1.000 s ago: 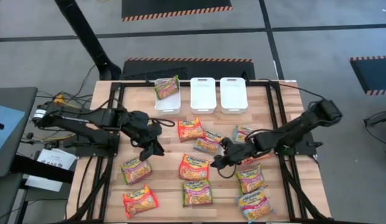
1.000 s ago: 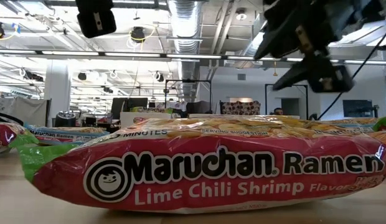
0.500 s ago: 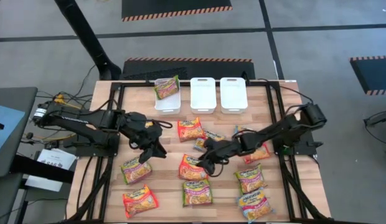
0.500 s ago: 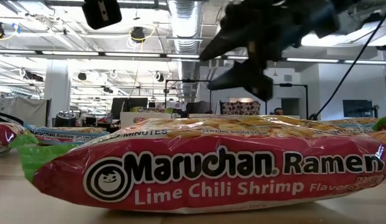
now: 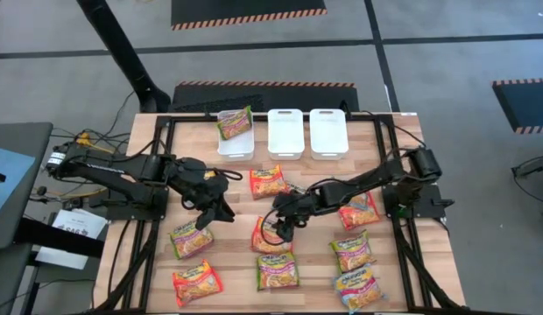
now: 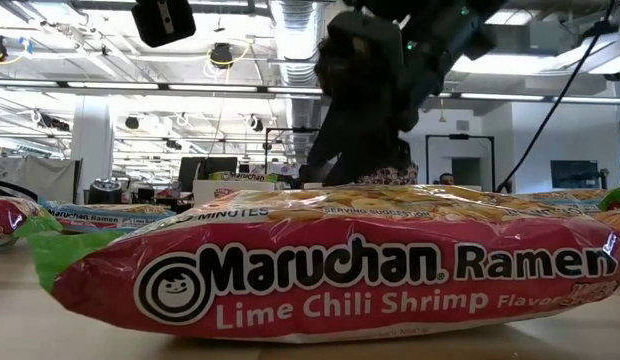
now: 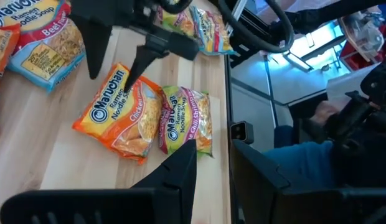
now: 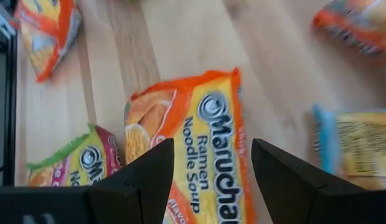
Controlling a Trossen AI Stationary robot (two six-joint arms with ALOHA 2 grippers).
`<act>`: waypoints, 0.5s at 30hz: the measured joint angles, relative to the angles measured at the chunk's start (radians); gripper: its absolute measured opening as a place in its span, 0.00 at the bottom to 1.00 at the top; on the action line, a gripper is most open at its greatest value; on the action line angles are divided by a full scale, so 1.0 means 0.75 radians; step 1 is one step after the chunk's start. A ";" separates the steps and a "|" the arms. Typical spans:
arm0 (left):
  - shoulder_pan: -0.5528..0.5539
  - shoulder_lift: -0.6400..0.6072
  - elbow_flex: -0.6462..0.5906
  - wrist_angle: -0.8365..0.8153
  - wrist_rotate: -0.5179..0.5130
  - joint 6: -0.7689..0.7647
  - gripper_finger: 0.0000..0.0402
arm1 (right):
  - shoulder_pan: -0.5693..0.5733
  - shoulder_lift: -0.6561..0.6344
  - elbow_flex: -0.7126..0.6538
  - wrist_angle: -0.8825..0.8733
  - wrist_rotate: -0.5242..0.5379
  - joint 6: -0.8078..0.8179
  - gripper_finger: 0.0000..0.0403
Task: Sort Maruchan noodles
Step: Put the orange noodle pack into the right white bin
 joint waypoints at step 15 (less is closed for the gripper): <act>0.001 0.000 0.000 -0.003 -0.011 0.012 0.21 | 0.002 0.066 -0.002 -0.063 -0.078 0.051 0.60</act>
